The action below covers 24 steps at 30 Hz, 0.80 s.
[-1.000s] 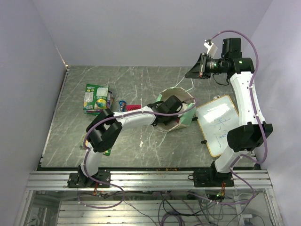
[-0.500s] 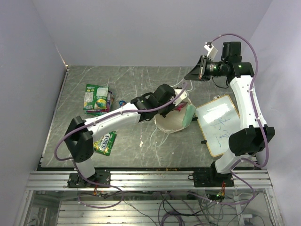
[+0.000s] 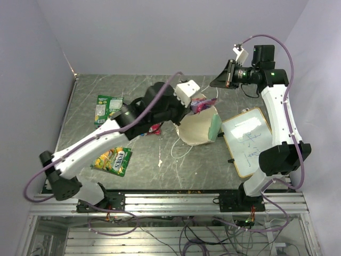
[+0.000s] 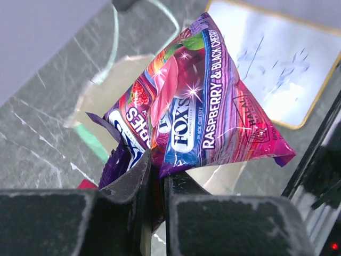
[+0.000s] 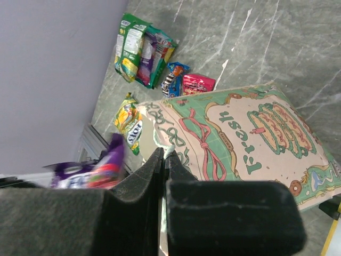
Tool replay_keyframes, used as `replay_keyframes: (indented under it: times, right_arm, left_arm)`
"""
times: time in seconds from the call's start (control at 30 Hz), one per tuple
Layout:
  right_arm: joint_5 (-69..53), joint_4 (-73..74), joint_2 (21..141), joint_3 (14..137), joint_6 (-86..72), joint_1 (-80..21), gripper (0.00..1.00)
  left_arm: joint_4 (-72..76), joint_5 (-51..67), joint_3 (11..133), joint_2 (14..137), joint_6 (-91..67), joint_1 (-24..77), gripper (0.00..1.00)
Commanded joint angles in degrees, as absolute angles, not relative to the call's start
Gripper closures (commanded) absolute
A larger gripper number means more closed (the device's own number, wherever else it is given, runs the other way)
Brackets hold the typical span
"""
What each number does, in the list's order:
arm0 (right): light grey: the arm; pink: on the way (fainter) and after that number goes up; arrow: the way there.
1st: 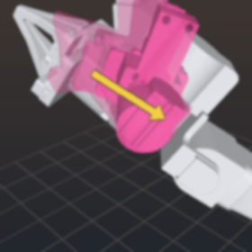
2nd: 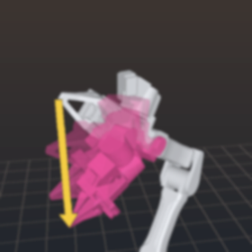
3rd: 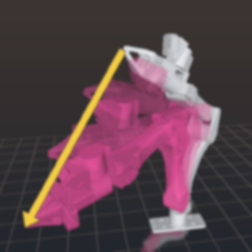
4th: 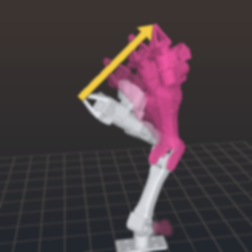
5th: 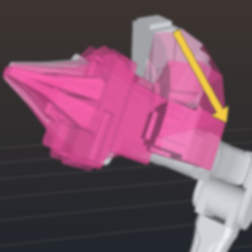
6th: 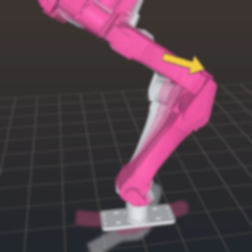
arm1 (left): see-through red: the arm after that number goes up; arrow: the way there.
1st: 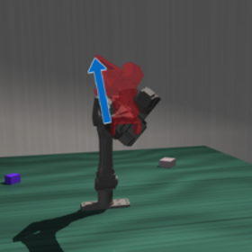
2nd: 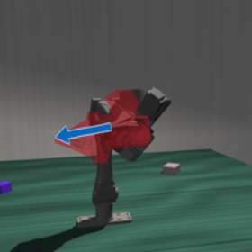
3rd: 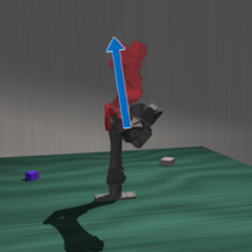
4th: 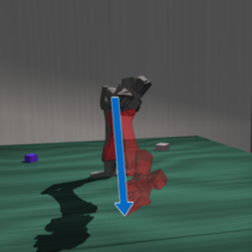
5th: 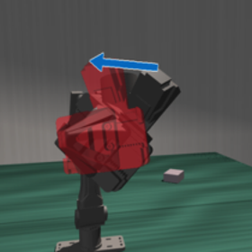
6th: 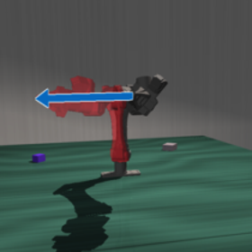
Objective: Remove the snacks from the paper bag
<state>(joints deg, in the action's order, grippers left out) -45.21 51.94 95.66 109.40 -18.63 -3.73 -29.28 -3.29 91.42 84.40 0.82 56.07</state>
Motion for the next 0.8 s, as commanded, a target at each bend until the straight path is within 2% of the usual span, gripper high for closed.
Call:
replay_keyframes:
  times: [0.0, 0.07, 0.17, 0.27, 0.33, 0.43, 0.63, 0.77]
  right_arm:
    - [-45.2, 51.1, 96.7, 110.3, -18.3, -3.5, 1.0]
    - [-45.5, 50.9, 96.7, 110.0, -18.4, -3.5, 1.0]
    - [-46.1, 50.7, 97.0, 109.8, -18.5, -3.5, 1.0]
    - [-46.5, 50.8, 97.5, 110.2, -18.5, -3.6, 1.0]
    - [-46.7, 50.7, 97.6, 110.3, -18.5, -3.8, 1.0]
    - [-47.0, 50.9, 97.8, 110.2, -18.4, -4.0, 1.0]
    - [-47.5, 50.7, 97.5, 109.0, -18.1, -4.4, 1.0]
    - [-47.3, 51.0, 97.0, 108.0, -17.8, -4.4, 1.0]
  left_arm:
    - [-23.9, -6.6, 91.8, 76.6, -3.2, 56.2, 0.93]
    - [-23.5, -14.9, 88.8, 72.7, -4.5, 56.2, 0.93]
    - [-26.9, -37.5, 85.7, 67.9, -13.7, 56.2, 0.93]
    - [-44.6, -55.7, 87.9, 67.8, -31.8, 56.0, 0.93]
    - [-61.8, -61.3, 91.4, 70.6, -48.7, 55.9, 0.93]
    - [-84.3, -62.9, 93.3, 76.1, -72.7, 55.4, 0.93]
    - [-85.9, -40.8, 77.0, 74.7, -89.7, 40.9, 0.93]
    - [-85.8, -39.1, 69.4, 72.7, -94.0, 34.2, 0.93]
